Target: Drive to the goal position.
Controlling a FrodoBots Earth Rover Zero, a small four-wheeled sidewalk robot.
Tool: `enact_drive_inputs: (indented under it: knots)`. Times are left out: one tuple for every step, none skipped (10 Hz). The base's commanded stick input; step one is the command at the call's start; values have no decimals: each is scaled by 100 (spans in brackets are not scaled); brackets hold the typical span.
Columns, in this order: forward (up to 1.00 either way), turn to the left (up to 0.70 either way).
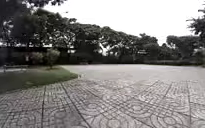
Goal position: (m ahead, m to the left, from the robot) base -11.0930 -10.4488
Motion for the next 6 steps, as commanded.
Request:
enact_drive_inputs:
  knots:
    - [-100,0]
    - [-27,0]
    - [69,0]
    - [100,0]
    - [100,0]
    - [100,0]
